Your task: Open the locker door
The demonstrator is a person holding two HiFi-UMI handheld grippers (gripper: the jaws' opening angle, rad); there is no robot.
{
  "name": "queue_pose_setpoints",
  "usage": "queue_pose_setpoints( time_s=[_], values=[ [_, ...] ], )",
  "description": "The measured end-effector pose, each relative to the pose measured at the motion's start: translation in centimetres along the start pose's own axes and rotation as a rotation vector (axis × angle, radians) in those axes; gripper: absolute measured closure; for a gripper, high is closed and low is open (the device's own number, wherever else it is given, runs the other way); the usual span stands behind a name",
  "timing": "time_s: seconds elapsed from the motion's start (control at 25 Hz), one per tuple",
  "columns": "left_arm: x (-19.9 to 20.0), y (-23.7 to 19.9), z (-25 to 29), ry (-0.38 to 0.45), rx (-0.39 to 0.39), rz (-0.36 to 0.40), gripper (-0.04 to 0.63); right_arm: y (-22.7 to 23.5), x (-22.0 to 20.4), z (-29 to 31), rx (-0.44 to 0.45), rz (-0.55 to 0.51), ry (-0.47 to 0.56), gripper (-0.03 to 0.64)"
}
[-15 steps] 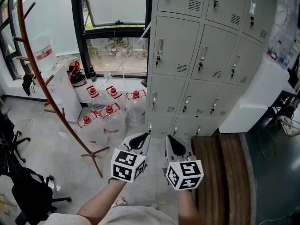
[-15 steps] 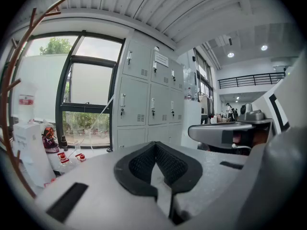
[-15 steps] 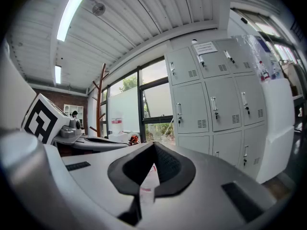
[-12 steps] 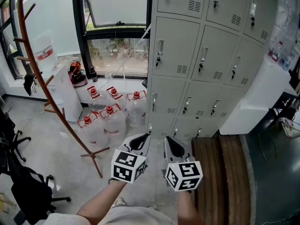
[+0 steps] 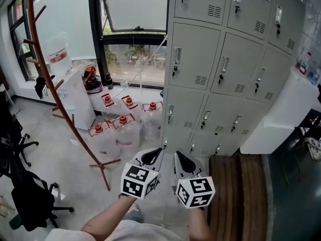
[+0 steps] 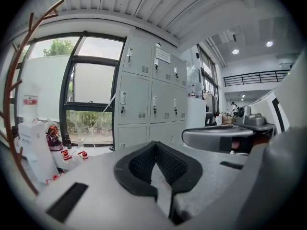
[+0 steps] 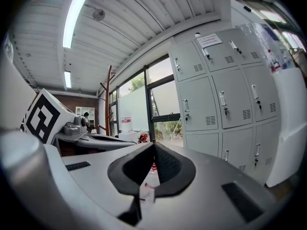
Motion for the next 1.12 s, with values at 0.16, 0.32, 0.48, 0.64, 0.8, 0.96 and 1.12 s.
queue_pose_setpoints(
  time_s=[0.16,0.32,0.48,0.64,0.8,0.96,1.12],
  values=[
    [0.1,-1.0,0.8,-0.001,0.027,-0.003,0.588,0.5,-0.1,1.0,0.019,-0.004,-0.004,0.614],
    [0.4,-1.6,2.6,0.005,0.027,-0.006,0.588,1.7,-0.1,2.5,0.024,-0.007,-0.013,0.614],
    [0.7,-3.0,5.4,0.013,0.016,-0.019,0.588,3.1,0.2,5.0,0.030,-0.022,-0.016,0.614],
    [1.2,-5.4,8.7,0.024,0.003,-0.026,0.588,4.7,0.5,8.4,0.032,-0.029,-0.016,0.614],
    [2.1,-8.3,11.9,0.024,-0.010,-0.027,0.588,6.2,1.1,12.4,0.015,-0.030,-0.011,0.614],
    [3.1,-11.3,15.0,0.021,-0.032,-0.023,0.588,7.3,1.5,16.5,0.002,-0.023,-0.014,0.614],
    [3.5,-14.3,17.8,0.016,-0.048,-0.033,0.588,8.4,1.7,20.3,-0.012,-0.015,-0.019,0.614]
  ],
)
Point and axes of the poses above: the fingertips, and each gripper's own axes: z forward along the fingers, y to its right, x out of its top, the point moved 8 cm from there along -z, backward along the fingers, and after that the axes turned 8 degrees about y, right-handed, at the moved point
